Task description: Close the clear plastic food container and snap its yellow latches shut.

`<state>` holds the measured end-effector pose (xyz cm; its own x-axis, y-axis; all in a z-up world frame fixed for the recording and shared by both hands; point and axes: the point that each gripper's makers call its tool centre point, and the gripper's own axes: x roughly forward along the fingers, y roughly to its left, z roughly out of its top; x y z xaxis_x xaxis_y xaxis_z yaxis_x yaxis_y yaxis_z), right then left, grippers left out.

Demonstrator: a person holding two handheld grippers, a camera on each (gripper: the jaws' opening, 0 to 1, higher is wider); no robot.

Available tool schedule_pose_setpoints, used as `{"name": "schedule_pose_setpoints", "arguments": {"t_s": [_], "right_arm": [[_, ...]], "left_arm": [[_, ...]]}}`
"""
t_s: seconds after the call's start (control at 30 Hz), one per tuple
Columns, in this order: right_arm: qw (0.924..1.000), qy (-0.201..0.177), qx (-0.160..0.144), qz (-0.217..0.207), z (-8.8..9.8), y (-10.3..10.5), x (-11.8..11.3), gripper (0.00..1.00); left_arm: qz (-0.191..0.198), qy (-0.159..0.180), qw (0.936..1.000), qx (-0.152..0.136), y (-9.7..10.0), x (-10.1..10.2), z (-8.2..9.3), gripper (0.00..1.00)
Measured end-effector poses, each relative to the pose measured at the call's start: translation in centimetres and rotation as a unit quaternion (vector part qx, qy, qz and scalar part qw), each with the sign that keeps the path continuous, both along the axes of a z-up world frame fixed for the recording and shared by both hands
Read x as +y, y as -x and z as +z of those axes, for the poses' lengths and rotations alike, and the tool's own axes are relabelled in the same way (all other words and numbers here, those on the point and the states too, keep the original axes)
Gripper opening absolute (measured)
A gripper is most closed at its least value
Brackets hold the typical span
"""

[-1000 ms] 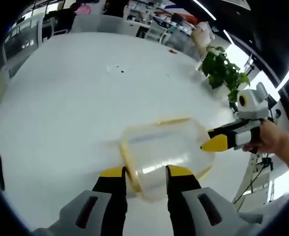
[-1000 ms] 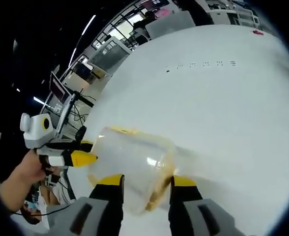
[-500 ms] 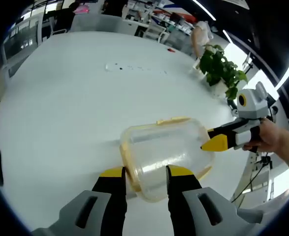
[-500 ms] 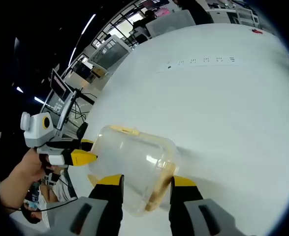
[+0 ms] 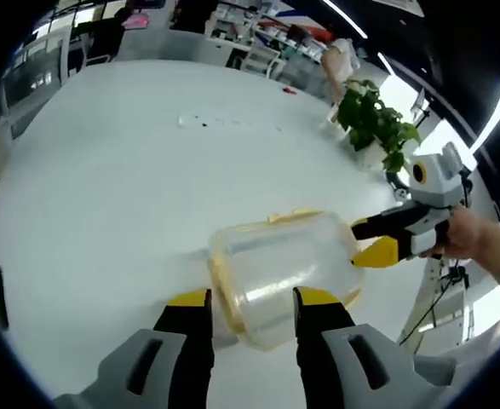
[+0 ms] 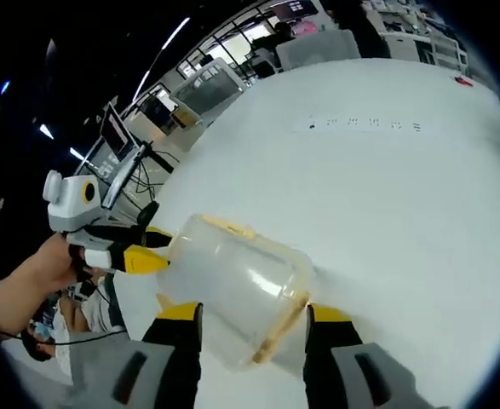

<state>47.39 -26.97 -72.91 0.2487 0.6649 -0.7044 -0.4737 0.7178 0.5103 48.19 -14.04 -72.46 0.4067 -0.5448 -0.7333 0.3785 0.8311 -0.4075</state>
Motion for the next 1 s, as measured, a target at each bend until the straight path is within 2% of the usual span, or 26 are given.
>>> {"name": "schedule_pose_setpoints", "arguments": {"t_s": [0.13,0.27,0.47,0.57,0.7,0.87,1.0], "right_arm": [[1.0000,0.001,-0.002,0.001,0.5,-0.2,-0.2,0.45],[0.9995,0.018,-0.016,0.020,0.7,-0.2,-0.4,0.44],[0.9960,0.049,-0.036,0.066,0.9,0.0,-0.4,0.40],[0.9920,0.067,-0.053,0.093,1.0,0.0,-0.2,0.42],[0.9853,0.094,-0.069,0.125,0.9,0.0,-0.4,0.41],[0.9838,0.094,-0.073,0.134,1.4,-0.2,-0.2,0.41],[0.9752,0.116,-0.088,0.167,1.3,-0.3,-0.3,0.41]], "left_arm": [[-0.015,-0.011,0.9998,0.000,0.2,0.3,0.1,0.34],[-0.017,-0.015,0.9997,-0.007,0.0,0.8,0.6,0.35],[-0.046,-0.040,0.9980,-0.015,0.1,1.2,1.0,0.35],[-0.060,-0.044,0.9970,-0.023,0.0,1.1,1.3,0.35],[-0.104,-0.058,0.9924,-0.032,0.4,1.0,1.6,0.32],[-0.127,-0.082,0.9876,-0.040,0.2,1.4,1.9,0.33],[-0.146,-0.092,0.9837,-0.050,-0.1,1.4,2.5,0.34]]}}
